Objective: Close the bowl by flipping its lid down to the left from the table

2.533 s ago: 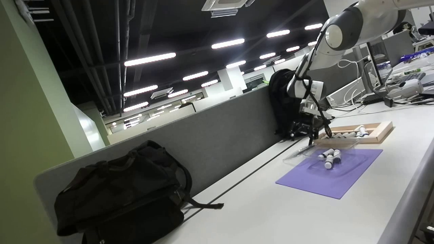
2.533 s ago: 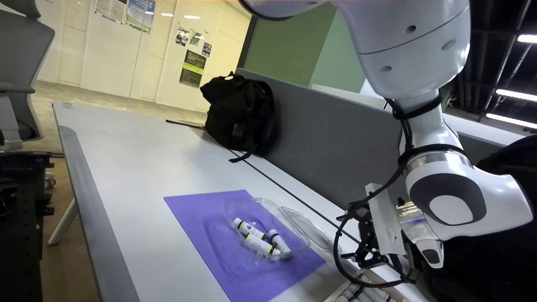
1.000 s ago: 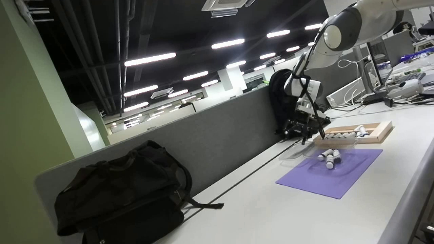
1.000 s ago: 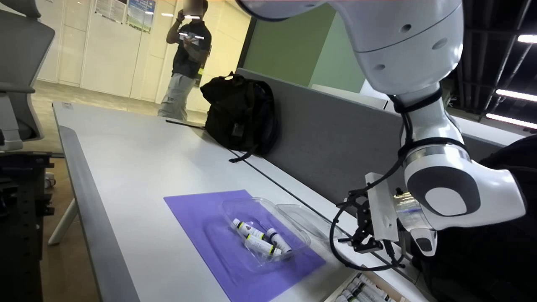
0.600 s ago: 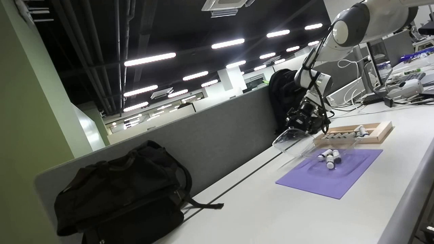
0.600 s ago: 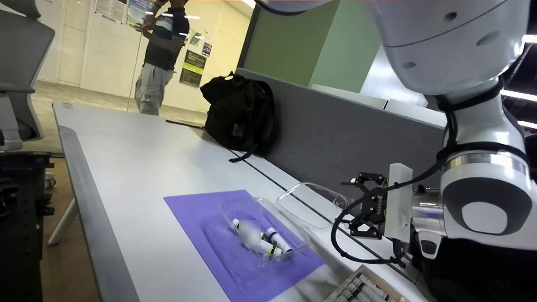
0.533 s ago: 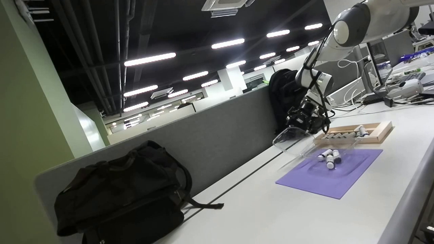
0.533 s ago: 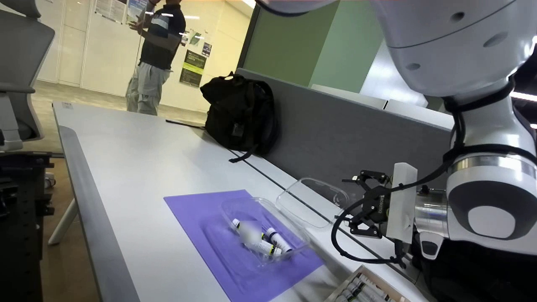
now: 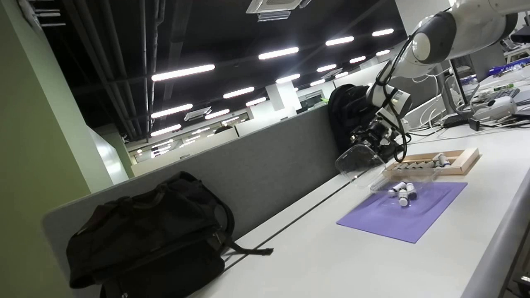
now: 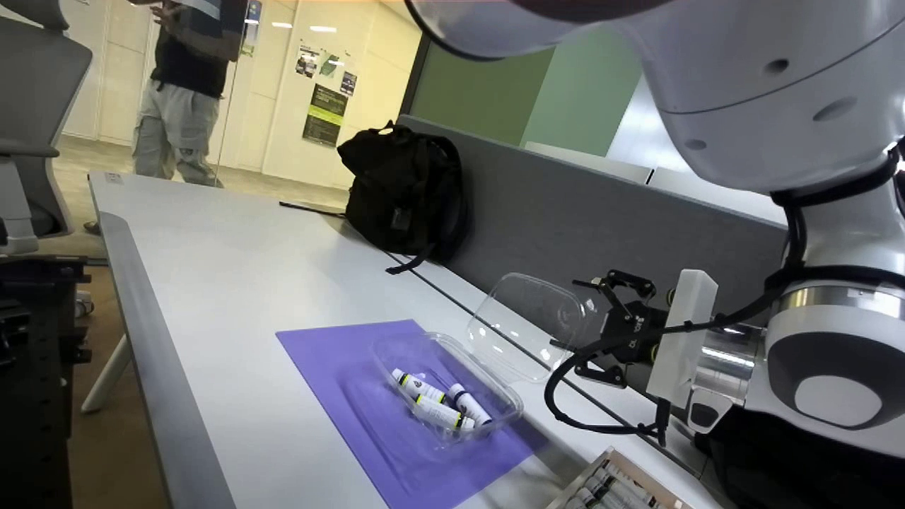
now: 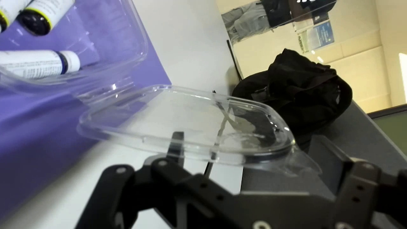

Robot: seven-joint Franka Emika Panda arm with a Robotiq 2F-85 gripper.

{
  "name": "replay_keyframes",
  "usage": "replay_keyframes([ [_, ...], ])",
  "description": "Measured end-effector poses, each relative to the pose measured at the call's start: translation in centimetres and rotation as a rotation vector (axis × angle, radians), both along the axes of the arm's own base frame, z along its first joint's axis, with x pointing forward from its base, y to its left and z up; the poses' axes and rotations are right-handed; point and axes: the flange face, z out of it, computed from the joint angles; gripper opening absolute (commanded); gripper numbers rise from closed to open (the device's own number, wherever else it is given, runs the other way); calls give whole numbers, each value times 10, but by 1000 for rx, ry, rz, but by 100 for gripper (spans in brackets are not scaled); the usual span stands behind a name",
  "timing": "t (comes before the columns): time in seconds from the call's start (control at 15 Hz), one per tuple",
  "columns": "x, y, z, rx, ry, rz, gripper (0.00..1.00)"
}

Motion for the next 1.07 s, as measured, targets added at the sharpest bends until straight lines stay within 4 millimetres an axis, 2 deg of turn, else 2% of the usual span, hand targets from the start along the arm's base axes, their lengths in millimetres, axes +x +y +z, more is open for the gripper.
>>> replay_keyframes([
  [0.73, -10, 25, 1, 112, 181, 119, 100],
  [1.07, -21, 41, -17, 24, 317, 214, 100],
])
